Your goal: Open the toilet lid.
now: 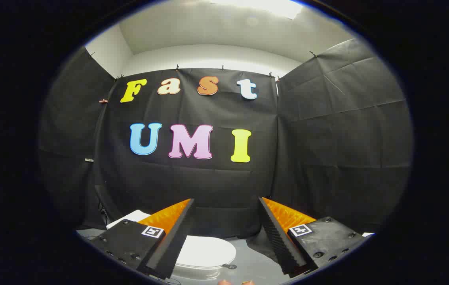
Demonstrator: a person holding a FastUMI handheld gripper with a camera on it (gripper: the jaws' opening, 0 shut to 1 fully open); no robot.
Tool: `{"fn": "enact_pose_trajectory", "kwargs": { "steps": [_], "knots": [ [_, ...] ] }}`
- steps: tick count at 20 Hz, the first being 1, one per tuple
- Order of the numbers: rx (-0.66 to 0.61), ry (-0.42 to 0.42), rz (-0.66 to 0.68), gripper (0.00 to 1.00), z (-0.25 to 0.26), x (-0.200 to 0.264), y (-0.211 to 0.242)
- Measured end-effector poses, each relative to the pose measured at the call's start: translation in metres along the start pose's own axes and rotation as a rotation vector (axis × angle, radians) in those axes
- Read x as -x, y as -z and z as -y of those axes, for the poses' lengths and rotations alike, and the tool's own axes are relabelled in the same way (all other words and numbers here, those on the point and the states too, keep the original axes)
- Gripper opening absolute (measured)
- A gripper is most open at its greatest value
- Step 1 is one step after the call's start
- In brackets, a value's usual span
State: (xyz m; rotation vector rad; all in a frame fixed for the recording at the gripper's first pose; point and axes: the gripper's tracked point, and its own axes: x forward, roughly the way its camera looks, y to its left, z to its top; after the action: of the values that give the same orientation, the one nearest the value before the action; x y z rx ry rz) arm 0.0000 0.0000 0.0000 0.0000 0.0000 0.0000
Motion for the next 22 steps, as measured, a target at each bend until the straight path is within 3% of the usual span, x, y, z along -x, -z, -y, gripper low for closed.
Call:
{"fn": "enact_pose_trajectory", "kwargs": {
  "steps": [22],
  "knots": [
    [0.020, 0.003, 0.001, 0.99, 0.0001, -0.0006, 0.0009]
  ]
}}
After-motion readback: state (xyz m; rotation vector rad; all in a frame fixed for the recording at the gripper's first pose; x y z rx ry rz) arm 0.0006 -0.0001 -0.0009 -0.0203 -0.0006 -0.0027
